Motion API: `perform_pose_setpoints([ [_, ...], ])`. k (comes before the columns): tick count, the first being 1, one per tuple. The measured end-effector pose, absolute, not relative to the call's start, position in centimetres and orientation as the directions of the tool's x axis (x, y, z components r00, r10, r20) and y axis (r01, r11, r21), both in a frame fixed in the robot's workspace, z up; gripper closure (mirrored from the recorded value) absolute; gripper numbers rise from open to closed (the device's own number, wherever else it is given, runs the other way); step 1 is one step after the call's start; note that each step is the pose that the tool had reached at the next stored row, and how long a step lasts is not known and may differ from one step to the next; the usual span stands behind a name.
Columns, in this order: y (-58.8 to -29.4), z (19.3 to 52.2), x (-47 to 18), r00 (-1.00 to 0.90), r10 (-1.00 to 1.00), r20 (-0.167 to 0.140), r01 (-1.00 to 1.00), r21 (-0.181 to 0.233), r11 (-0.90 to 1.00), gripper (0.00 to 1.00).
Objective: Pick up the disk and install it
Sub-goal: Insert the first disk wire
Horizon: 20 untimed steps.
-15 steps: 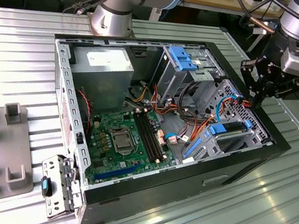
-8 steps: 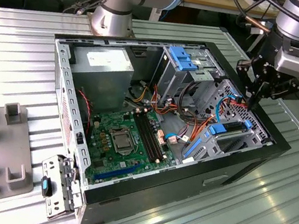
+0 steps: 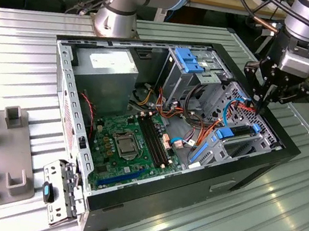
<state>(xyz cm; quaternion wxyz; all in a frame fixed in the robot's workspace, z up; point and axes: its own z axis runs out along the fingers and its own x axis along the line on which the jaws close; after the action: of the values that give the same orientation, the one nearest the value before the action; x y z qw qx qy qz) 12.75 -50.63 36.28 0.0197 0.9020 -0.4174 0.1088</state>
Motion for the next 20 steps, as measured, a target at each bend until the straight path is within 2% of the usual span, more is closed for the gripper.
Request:
perform_pose_setpoints([
  [20,-50.45,35.99,12.85,0.414,-0.885,0.212,-0.900,-0.055,-0.433,0.84],
])
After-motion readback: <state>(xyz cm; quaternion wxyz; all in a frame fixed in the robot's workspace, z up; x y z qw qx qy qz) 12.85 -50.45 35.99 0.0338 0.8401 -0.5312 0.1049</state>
